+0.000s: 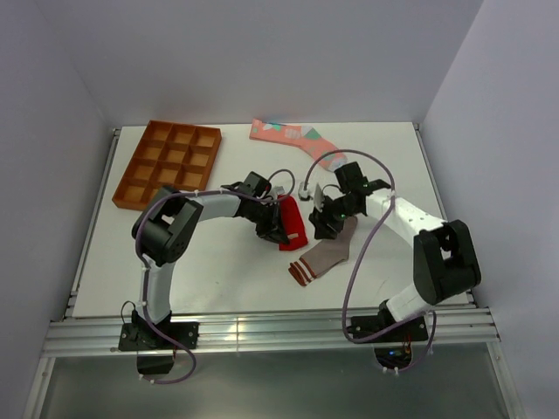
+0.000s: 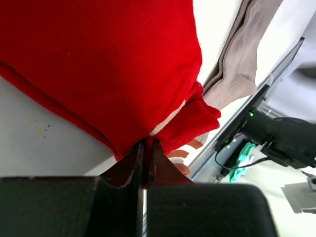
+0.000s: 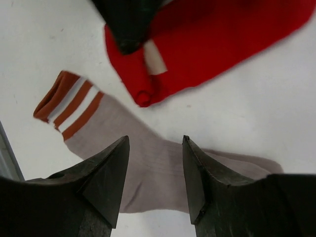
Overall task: Roll the socks
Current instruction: Roll the sock at the center of the board.
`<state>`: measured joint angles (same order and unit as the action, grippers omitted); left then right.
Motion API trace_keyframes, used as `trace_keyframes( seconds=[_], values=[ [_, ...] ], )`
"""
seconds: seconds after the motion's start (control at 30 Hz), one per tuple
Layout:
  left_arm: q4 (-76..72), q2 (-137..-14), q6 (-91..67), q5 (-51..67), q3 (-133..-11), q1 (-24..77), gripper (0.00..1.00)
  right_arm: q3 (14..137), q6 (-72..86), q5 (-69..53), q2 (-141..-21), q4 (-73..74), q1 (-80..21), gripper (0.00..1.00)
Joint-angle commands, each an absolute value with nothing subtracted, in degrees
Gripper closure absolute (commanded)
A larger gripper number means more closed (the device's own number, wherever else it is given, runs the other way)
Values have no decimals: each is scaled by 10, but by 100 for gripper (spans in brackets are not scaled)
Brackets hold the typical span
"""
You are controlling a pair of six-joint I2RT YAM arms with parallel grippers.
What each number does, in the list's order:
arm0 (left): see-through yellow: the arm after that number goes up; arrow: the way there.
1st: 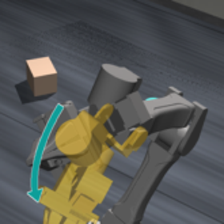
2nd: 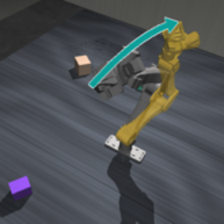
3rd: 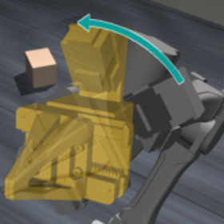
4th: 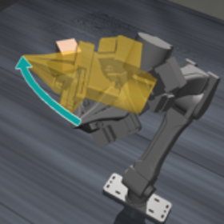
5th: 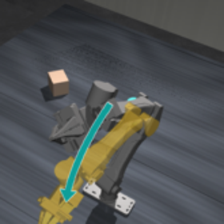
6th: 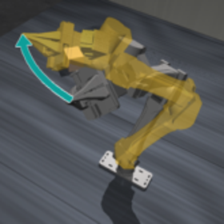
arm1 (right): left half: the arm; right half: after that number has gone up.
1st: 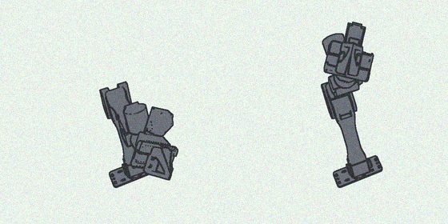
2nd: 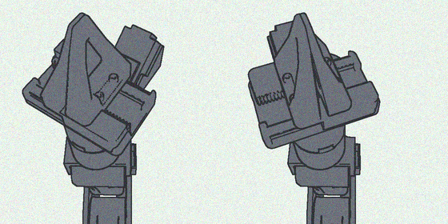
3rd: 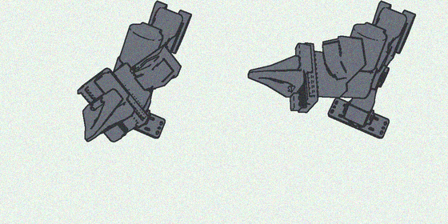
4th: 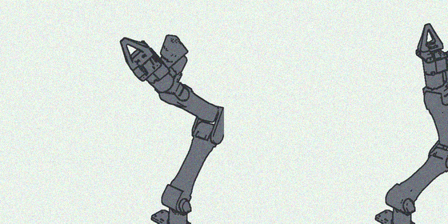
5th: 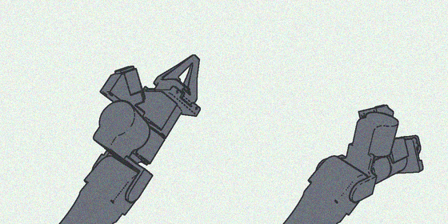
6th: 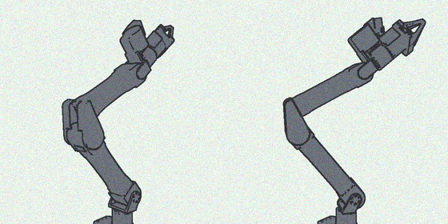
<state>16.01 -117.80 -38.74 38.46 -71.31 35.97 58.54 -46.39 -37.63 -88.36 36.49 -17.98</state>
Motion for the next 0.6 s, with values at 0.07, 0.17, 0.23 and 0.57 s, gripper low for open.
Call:
trace_keyframes(
  seconds=[0.07,0.17,0.23,0.57],
  values=[
    [254,-1225,-375,353,-721,360,100,524,-529,-362,-808,274,-240,45],
    [257,-1232,-381,358,-726,360,100,491,-531,-336,-789,241,-282,45],
    [261,-1234,-379,353,-732,359,100,463,-532,-303,-779,204,-304,44],
    [267,-1242,-376,351,-739,359,100,424,-555,-207,-787,117,-392,45]
  ],
)
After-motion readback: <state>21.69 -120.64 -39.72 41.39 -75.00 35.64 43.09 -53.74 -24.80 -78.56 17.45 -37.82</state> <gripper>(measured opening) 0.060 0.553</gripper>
